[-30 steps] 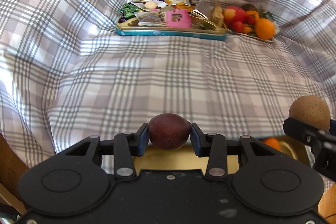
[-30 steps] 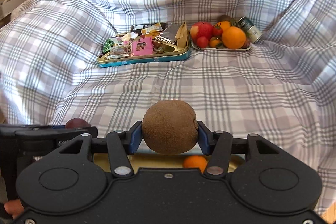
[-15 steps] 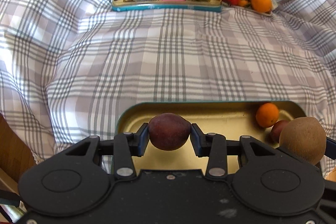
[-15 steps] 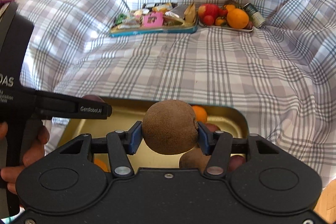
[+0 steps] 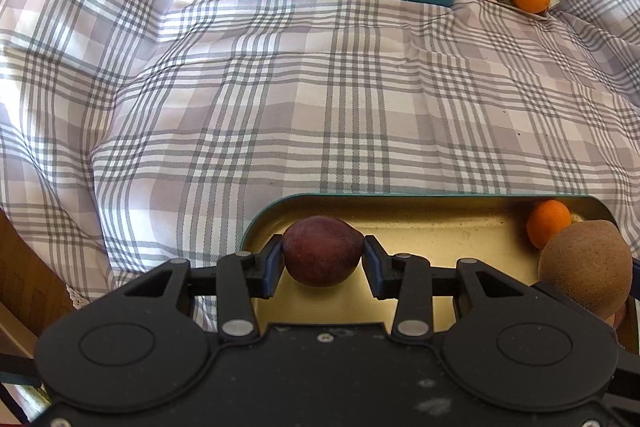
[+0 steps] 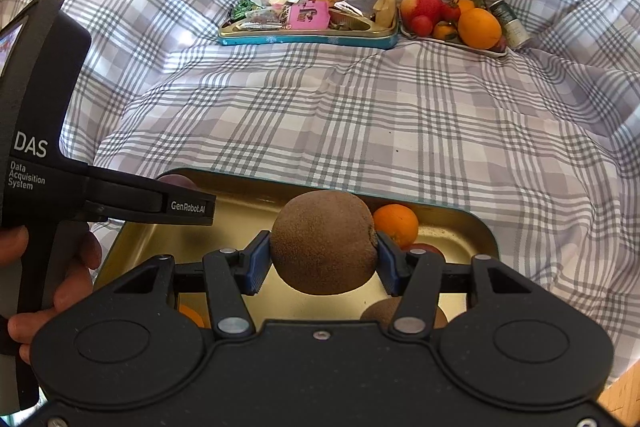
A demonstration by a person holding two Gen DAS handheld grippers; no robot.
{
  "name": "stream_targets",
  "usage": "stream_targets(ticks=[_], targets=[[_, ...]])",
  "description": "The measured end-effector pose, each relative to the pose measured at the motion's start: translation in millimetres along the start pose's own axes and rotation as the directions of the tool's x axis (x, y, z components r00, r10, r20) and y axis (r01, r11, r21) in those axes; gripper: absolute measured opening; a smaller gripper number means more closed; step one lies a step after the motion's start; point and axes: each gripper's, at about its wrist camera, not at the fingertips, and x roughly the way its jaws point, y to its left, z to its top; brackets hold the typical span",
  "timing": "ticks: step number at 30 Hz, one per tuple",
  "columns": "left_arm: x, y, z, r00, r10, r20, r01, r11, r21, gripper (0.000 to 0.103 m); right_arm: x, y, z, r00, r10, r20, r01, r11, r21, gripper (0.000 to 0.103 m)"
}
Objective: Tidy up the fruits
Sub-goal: 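Lower plum into the gold tray and open left gripper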
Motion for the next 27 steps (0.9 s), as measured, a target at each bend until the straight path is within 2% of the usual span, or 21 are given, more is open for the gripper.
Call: stream_targets(ticks=[12,15,18,27], targets=[[5.9,2.4,0.9,1.000,-0.002,-0.014,0.002,1.000,-0.001,0.042,8.0,6.6,4.4,1.000,-0.005,-0.022,0.004,1.000,-0.028,0.059],[3.9,2.3,0.9,1.000,0.005,0.007,-0.005,1.000,0.002,0.043,10.3,6.9,6.2,1.000,-0.008,-0.030,0.007,1.000,-0.029,0.059],[-0.6,1.0,2.8,0.999,0.017,0.033,-0.018,1.000,0.011,0.055,12.9,7.5,8.0,0.999,-0.016,-0.040,0.015,0.999,-0.029,0.059],[-5.2,4.0,2.2,0.999,0.018,0.030,-0.017,1.000,-0.015,0.056,17.5,1.6,9.0,0.995,0.008,-0.100,-0.007,1.000,0.008,0.060]])
